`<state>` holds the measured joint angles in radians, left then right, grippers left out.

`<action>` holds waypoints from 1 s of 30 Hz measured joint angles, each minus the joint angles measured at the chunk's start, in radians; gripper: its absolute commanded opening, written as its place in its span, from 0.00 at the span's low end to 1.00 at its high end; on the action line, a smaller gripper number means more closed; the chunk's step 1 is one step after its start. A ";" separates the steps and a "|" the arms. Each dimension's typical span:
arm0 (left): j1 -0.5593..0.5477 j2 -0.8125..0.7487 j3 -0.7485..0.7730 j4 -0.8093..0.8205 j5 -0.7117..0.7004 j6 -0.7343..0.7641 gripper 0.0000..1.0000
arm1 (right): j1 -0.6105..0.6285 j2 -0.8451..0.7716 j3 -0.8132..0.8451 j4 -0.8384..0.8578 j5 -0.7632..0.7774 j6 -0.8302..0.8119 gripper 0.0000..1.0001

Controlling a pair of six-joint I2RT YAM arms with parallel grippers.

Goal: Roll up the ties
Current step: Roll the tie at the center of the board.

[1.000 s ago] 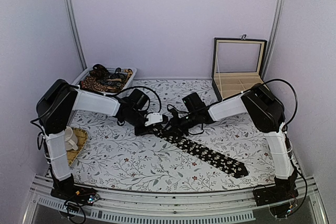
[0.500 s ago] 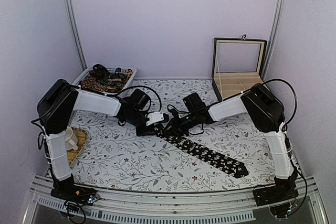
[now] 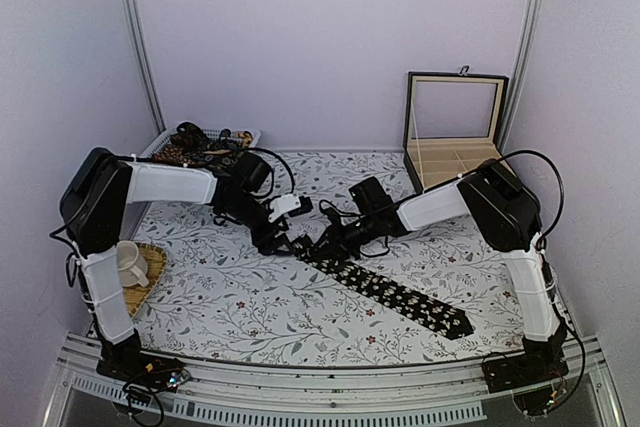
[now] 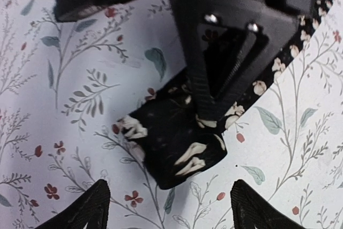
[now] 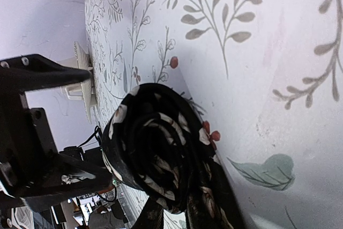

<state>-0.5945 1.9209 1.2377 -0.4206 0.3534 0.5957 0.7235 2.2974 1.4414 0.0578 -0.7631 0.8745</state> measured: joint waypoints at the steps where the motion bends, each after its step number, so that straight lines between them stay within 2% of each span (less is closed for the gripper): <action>1: 0.018 0.002 0.022 -0.012 0.031 -0.015 0.78 | 0.000 0.000 0.000 0.000 0.000 0.000 0.14; 6: 0.072 0.050 0.098 -0.026 0.169 -0.119 0.77 | 0.000 0.000 0.001 0.000 0.000 0.000 0.14; 15: 0.092 0.177 0.113 -0.038 0.363 -0.294 0.76 | 0.000 0.000 0.001 -0.001 0.000 -0.003 0.14; 19: 0.093 0.207 0.135 -0.035 0.409 -0.330 0.74 | 0.000 0.000 0.001 -0.001 0.001 -0.003 0.14; 24: 0.093 0.220 0.140 -0.027 0.426 -0.339 0.66 | 0.000 0.000 0.001 -0.001 0.001 -0.004 0.14; 30: 0.089 0.235 0.154 -0.030 0.436 -0.335 0.64 | 0.000 0.000 0.001 0.000 0.000 -0.003 0.16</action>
<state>-0.5056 2.1563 1.3922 -0.4503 0.7891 0.2604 0.7235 2.2974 1.4422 0.0574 -0.7631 0.8711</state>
